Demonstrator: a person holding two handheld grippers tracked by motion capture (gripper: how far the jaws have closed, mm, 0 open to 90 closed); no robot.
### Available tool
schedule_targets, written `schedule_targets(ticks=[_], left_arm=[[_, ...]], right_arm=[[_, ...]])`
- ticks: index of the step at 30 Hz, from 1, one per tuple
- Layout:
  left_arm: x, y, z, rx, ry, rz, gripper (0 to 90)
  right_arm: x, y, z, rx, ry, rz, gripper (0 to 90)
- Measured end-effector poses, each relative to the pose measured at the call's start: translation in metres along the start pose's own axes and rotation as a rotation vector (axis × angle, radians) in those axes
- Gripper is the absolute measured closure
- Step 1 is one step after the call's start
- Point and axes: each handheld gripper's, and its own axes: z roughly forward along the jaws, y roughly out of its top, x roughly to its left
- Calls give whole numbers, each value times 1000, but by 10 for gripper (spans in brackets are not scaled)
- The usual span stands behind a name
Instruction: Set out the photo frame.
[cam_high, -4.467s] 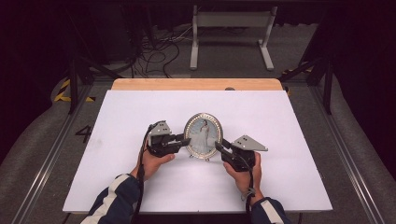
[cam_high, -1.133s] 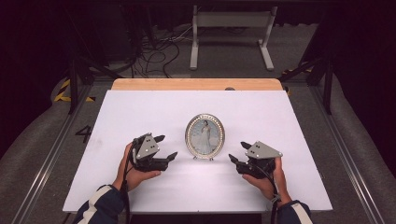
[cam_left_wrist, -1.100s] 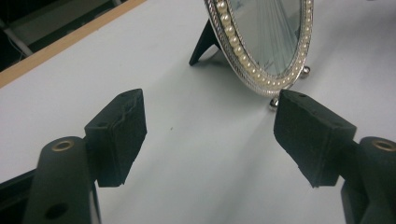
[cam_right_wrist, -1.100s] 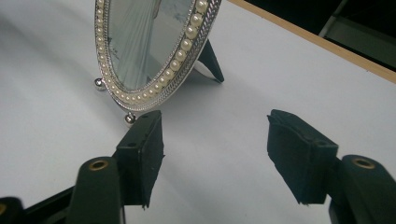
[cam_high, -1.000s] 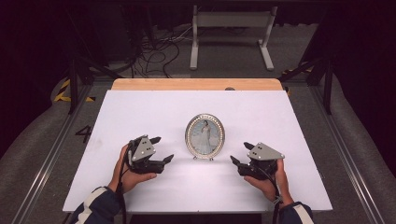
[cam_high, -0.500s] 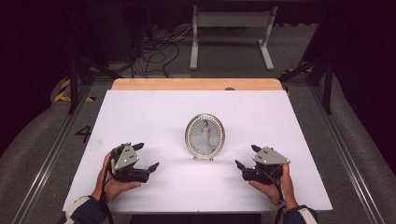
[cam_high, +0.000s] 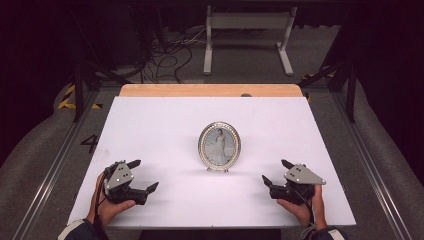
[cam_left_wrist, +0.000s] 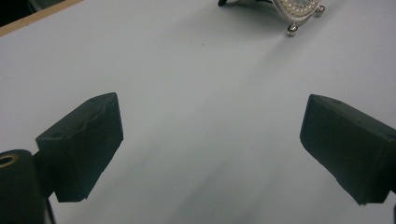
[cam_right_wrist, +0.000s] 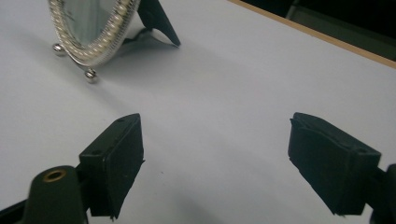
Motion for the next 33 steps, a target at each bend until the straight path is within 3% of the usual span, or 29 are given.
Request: schedule_targets(ticks=[4, 8, 18, 23, 33], left_arm=[[3, -7, -9, -3, 14, -15, 63], [8, -15, -15, -8, 21, -49, 54], [14, -22, -19, -6, 30, -67, 51], [15, -21, -22, -42, 30, -99, 55], [16, -21, -20, -31, 23, -103, 56]], right_arm=[[-6, -7, -7, -9, 0, 43, 174], [-8, -12, -8, 7, -5, 60, 167], [-14, -19, -9, 10, -15, 84, 136], [-12, -18, -8, 13, -22, 77, 132], [-12, -18, -9, 12, -30, 68, 139]])
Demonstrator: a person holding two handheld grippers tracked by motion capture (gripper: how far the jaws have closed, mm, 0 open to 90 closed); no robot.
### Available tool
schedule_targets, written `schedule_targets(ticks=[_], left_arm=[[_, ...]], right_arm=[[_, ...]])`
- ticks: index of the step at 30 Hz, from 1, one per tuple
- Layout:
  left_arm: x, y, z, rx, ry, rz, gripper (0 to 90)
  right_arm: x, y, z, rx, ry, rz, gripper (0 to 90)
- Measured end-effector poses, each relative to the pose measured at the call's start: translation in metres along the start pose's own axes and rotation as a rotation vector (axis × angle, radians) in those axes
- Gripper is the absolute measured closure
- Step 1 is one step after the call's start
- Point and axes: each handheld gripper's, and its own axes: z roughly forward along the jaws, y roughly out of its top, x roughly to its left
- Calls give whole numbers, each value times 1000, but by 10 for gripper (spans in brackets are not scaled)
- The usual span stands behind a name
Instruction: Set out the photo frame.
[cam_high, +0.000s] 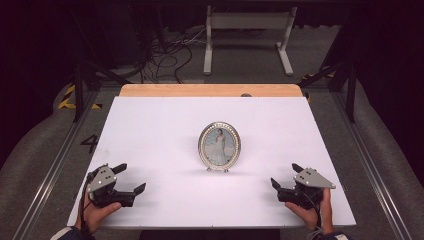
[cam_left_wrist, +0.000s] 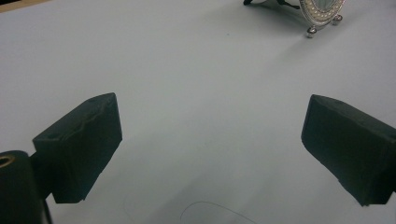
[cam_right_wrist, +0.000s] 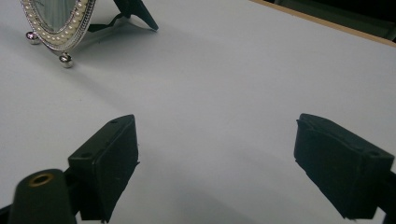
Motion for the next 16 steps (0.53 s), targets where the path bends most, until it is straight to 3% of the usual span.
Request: schedule_targets(ticks=[16], left_arm=[[-1, 2, 3, 9, 10, 23, 57]], right_arm=[[-6, 0, -3, -13, -14, 14, 160]])
